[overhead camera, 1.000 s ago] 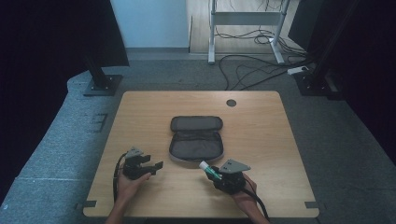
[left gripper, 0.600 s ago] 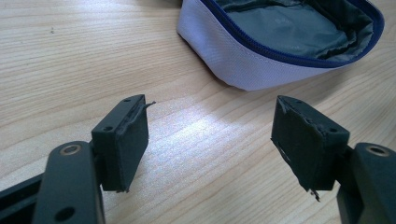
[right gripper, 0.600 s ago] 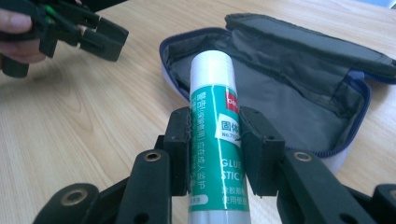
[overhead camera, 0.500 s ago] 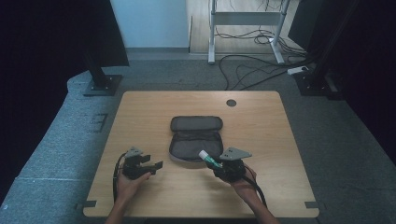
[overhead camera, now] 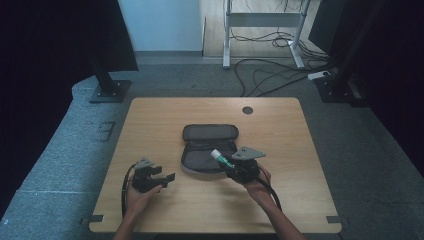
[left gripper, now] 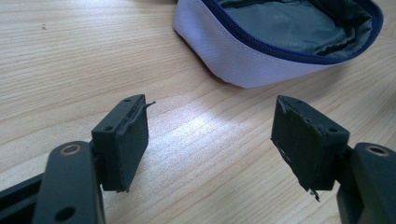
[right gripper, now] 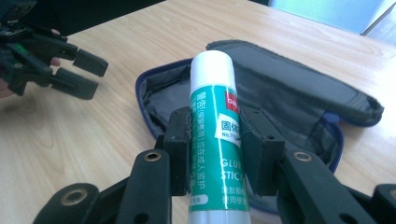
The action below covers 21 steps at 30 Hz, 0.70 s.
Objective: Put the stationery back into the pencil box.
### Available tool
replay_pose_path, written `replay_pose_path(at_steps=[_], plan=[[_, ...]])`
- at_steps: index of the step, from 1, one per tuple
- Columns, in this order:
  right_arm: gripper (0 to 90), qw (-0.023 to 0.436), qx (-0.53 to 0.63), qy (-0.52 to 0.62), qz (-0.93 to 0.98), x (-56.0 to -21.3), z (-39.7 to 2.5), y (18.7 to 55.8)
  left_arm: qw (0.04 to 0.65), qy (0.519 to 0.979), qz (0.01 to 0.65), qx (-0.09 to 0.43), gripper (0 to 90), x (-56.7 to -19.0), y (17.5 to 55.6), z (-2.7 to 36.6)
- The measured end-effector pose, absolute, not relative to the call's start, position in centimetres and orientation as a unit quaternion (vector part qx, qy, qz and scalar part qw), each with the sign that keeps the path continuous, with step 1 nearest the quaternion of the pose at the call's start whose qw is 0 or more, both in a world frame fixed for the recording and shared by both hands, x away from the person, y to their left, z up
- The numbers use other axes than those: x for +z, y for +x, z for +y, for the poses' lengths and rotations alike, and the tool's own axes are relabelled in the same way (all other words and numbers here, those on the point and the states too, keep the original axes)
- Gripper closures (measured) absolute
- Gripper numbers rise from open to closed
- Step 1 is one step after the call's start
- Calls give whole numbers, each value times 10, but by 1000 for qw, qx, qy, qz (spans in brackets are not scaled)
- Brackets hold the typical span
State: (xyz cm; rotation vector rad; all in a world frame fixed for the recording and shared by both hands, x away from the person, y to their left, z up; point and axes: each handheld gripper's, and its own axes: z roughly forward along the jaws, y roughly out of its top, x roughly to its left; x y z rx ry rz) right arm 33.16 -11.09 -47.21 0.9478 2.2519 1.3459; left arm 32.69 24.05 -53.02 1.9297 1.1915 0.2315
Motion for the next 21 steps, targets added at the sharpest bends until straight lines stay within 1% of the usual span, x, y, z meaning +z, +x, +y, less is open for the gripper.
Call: replay_pose_path(at_steps=[10,21], plan=[[648,177,454,348,801,-481,-107,358,420,769,473,94,276,-529,327,242],[647,171,442,356,806,-493,-100,376,420,769,473,92,276,-530,327,241]])
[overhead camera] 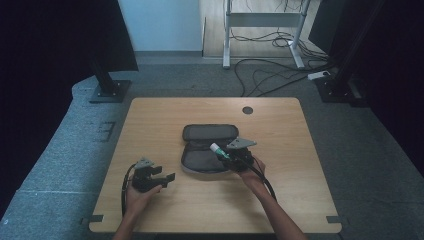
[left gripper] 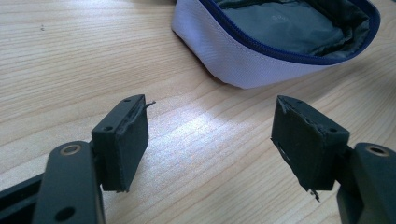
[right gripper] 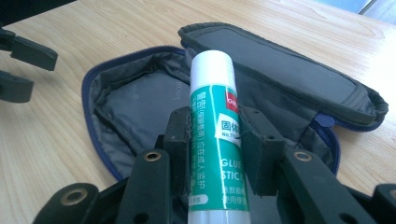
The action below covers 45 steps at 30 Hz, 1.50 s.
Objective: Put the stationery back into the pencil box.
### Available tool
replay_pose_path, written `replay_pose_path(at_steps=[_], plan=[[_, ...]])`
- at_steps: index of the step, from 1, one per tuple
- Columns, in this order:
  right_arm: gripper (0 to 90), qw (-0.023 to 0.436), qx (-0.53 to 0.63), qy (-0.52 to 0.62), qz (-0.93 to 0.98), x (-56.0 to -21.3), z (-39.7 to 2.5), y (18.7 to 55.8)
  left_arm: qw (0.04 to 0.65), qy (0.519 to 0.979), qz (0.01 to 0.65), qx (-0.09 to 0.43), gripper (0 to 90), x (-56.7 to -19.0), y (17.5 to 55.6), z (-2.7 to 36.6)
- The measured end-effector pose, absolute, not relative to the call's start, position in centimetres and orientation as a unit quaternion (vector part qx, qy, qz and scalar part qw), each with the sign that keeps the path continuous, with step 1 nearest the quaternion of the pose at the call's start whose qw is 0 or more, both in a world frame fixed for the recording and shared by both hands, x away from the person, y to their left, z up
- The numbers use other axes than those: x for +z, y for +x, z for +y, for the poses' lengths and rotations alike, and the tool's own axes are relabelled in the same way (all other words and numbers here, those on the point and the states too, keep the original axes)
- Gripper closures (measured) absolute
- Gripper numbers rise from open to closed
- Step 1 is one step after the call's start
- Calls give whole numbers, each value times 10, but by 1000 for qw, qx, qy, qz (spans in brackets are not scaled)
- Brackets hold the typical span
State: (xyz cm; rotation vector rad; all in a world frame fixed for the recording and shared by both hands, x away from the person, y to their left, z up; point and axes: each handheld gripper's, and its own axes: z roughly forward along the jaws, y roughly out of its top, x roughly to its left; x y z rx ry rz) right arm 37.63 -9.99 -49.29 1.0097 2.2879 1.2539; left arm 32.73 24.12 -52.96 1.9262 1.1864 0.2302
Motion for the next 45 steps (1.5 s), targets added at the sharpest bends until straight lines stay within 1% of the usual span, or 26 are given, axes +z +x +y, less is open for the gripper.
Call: replay_pose_path(at_steps=[17,34,39,42,45], plan=[[647,164,425,373,808,-509,-97,394,418,771,473,89,276,-531,328,241],[642,170,379,373,830,-525,-86,399,422,773,467,82,276,-532,328,242],[632,172,374,369,833,-525,-84,398,421,773,467,82,276,-531,328,242],[594,174,379,373,829,-523,-85,397,422,773,467,82,276,-531,328,242],[580,175,384,371,827,-520,-87,395,422,773,467,83,276,-531,328,243]])
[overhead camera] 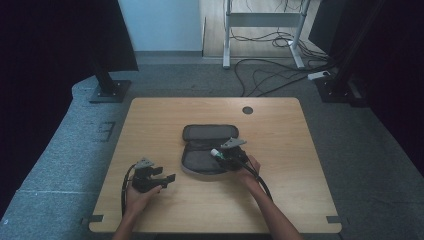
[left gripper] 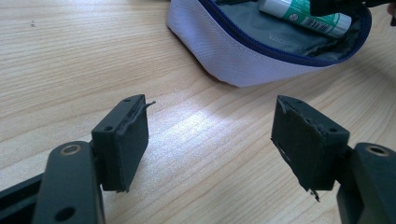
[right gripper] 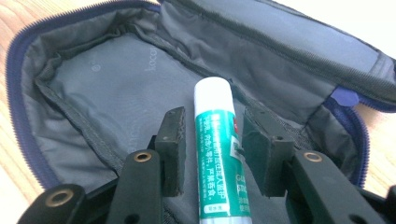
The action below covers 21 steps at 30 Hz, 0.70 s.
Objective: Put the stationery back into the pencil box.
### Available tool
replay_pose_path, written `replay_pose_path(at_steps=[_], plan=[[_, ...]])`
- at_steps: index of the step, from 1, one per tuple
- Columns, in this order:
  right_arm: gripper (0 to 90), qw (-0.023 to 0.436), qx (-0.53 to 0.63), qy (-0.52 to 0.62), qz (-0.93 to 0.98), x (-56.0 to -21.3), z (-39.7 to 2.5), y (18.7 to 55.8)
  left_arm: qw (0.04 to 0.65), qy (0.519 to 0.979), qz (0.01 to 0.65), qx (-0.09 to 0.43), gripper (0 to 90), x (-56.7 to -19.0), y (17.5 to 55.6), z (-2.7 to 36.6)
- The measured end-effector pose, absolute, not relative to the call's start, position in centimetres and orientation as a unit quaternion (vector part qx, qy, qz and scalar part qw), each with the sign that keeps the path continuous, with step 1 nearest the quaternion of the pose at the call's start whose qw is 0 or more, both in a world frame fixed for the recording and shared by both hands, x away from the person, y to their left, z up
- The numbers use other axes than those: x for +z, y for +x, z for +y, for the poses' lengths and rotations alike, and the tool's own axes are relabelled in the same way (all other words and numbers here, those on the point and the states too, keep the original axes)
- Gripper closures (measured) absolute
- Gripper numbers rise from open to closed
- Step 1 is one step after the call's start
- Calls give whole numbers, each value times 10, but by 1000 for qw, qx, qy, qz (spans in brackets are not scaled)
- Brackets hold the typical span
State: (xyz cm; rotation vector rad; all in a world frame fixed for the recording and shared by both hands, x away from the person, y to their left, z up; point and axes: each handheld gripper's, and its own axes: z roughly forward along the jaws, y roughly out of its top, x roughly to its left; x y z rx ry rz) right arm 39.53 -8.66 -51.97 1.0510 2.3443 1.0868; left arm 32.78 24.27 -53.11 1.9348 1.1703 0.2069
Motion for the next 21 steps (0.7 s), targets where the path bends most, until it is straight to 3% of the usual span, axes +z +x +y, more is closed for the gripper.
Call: replay_pose_path(at_steps=[21], plan=[[481,170,459,386,782,-502,-130,359,422,770,472,86,276,-530,327,244]])
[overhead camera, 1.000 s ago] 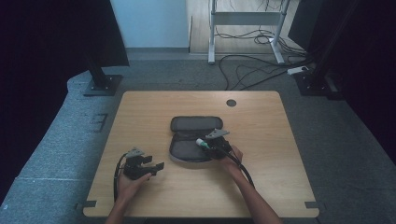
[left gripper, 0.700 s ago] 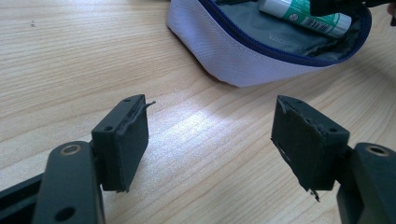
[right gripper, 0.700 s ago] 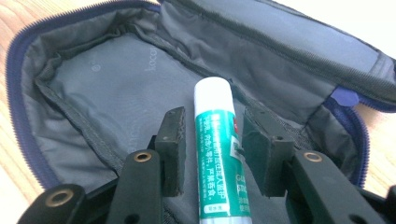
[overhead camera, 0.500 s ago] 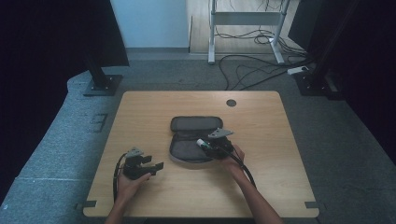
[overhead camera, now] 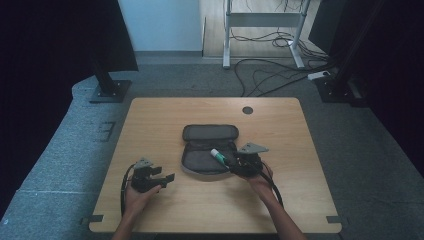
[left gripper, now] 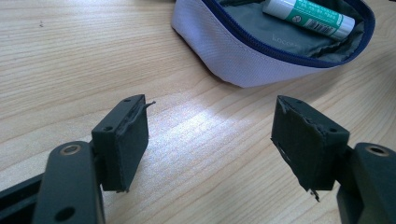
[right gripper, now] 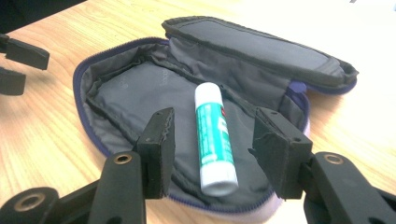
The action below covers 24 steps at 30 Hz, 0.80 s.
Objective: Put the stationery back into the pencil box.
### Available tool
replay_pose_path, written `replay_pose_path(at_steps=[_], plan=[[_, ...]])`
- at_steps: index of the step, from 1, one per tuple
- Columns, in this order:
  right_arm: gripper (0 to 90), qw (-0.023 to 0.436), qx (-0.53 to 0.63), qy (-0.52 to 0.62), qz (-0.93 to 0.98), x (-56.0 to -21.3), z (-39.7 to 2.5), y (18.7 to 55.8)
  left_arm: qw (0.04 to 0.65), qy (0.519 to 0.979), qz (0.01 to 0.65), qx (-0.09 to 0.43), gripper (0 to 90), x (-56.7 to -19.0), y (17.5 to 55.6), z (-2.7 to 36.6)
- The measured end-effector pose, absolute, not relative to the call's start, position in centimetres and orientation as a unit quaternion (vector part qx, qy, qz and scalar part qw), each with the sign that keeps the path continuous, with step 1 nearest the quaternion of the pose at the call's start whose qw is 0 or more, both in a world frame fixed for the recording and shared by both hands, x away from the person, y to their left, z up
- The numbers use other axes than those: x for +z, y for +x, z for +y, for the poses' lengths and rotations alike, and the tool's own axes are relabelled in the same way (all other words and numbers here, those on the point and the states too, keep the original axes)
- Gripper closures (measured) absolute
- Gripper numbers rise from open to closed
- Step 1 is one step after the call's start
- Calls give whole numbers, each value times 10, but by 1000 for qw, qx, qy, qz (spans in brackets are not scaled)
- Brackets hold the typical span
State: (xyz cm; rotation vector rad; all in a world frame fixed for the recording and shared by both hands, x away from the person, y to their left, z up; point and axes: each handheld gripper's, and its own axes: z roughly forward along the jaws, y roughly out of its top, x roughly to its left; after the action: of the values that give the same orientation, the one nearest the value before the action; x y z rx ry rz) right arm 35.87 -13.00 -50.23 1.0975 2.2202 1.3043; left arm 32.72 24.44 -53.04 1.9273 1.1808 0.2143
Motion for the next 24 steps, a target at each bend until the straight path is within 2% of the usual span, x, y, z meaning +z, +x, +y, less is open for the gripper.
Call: replay_pose_path(at_steps=[24], plan=[[460,193,467,414,757,-514,-201,311,422,770,471,86,276,-529,323,246]])
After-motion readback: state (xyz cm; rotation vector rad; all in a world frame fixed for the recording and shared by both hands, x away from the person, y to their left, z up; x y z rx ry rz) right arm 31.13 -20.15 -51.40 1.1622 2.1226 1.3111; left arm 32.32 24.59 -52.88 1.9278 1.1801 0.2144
